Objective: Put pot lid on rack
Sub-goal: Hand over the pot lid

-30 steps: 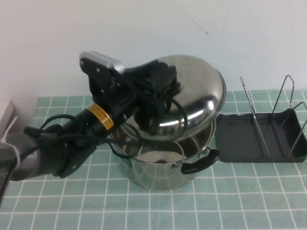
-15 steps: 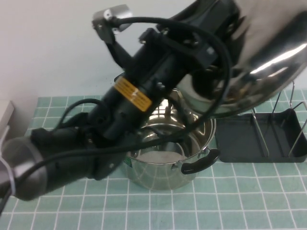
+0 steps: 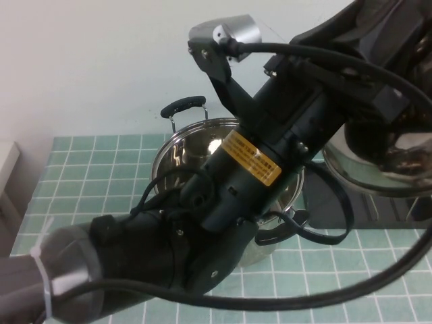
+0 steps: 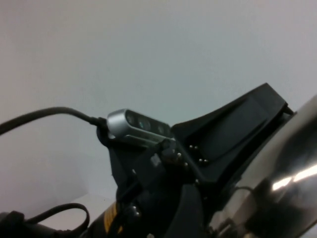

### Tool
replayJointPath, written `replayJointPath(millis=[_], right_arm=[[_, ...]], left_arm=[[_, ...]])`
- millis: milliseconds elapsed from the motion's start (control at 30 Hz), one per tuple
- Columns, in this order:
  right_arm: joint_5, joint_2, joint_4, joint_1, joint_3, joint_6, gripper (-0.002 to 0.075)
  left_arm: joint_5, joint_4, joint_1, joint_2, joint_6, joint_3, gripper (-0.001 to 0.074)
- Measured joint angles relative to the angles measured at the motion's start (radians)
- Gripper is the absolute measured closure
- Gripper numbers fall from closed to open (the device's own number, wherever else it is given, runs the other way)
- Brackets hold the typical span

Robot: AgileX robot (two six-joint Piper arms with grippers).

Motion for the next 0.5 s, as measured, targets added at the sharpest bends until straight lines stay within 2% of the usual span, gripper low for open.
replayJointPath(millis=[133, 233, 400, 500], right_arm=[[0.0, 0.043, 0.004, 0.0, 0.0, 0.0, 0.0235], [0.01, 0.061, 0.012, 0.001, 0.0, 0.0, 0.0357], [0.034, 0.086, 0.016, 0.002, 0.0, -0.002, 0.0612], [0.037, 0.09, 0.016, 0.002, 0.0, -0.015, 0.0615]], left_arm=[[0.0, 0.03, -0.003, 0.0, 0.016, 0.0, 0.0408], [0.006, 0.046, -0.003, 0.0, 0.021, 0.0, 0.0409], [0.045, 0.085, 0.003, 0.004, 0.012, -0.004, 0.0406], [0.086, 0.09, 0.004, 0.004, -0.015, -0.008, 0.0405]])
